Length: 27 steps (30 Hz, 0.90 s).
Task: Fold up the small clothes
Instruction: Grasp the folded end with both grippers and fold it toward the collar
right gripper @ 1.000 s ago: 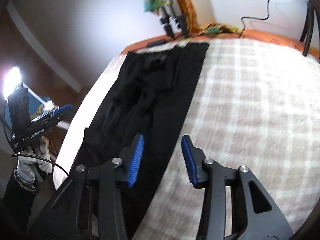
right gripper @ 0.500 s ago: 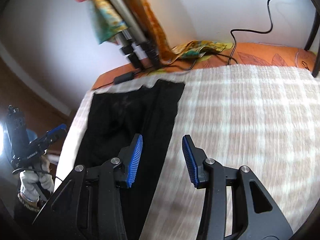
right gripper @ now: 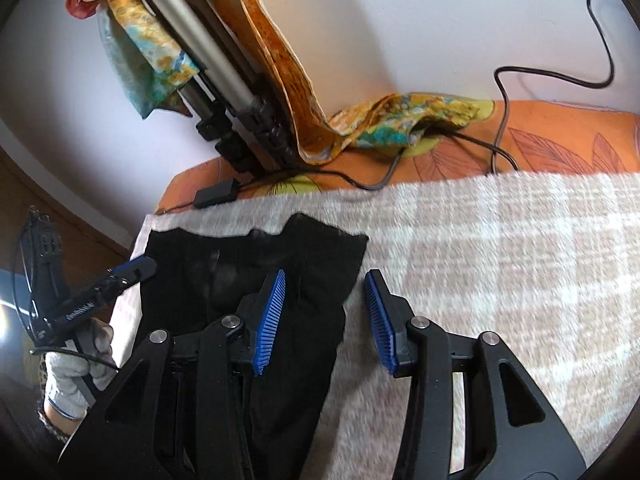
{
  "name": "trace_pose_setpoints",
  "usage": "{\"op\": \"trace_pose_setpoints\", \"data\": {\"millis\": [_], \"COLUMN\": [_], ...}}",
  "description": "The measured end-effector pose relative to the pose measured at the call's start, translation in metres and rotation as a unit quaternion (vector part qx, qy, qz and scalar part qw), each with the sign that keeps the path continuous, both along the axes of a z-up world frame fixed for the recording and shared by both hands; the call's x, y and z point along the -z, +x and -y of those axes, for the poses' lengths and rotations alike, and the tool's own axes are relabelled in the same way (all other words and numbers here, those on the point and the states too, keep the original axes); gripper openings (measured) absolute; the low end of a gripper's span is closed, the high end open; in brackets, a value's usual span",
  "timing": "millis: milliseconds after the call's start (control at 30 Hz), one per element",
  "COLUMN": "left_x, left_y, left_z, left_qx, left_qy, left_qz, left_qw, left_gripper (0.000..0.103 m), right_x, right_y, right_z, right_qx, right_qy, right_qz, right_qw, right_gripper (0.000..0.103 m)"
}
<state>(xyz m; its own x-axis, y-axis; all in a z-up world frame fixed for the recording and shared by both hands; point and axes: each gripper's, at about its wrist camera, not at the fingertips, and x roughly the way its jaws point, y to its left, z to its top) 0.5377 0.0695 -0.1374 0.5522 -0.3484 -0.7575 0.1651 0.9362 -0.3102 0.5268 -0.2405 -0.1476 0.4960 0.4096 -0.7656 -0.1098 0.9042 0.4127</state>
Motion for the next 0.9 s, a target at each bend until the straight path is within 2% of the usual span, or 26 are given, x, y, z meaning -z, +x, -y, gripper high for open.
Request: {"op": "trace_pose_setpoints", "data": {"millis": [67,100,167,333,500,533,700,900], "left_x": [0.004,0.006,0.004,-0.012,-0.037,-0.041,-0.064,-0.088], "left_y": [0.003,0.002,0.002,-0.01,-0.035,-0.041,-0.082,-0.142], "left_z": [0.004,0.008,0.01,0.009,0.012,0.011,0.006,0.001], "left_qx": [0.002,0.004,0.011,0.016,0.033,0.03,0.039,0.05], "left_qy": [0.007,0.015,0.01,-0.006,-0.012,-0.014,-0.02,-0.011], "left_qz": [-0.001,0.004,0.009,0.031,0.055,0.083,0.106,0.13], "left_qw": [1.0,0.9999,0.9999,0.9994,0.9979,0.996,0.9933,0.9902], "left_gripper": [0.018,0.009,0.0,0.0,0.0,0.0,0.0,0.0], "right_x": [0.001,0.002,0.005,-0.009,-0.036,-0.042,-0.07,-0.097], "right_y": [0.002,0.001,0.002,-0.01,-0.029,-0.036,-0.072,-0.13], "right_z": [-0.005,-0.008,-0.014,-0.018,-0.02,-0.02,-0.023,-0.033], "right_qx": [-0.01,-0.016,-0.027,-0.036,-0.046,-0.05,-0.062,-0.075], "right_qy": [-0.002,-0.005,-0.014,-0.017,-0.007,-0.006,-0.004,-0.013], "right_qz": [0.005,0.006,0.004,0.034,0.059,0.063,0.077,0.094], "right_qw": [1.0,1.0,1.0,0.999,0.997,0.997,0.995,0.993], "right_gripper": [0.04,0.026,0.008,0.006,0.005,0.005,0.005,0.005]}}
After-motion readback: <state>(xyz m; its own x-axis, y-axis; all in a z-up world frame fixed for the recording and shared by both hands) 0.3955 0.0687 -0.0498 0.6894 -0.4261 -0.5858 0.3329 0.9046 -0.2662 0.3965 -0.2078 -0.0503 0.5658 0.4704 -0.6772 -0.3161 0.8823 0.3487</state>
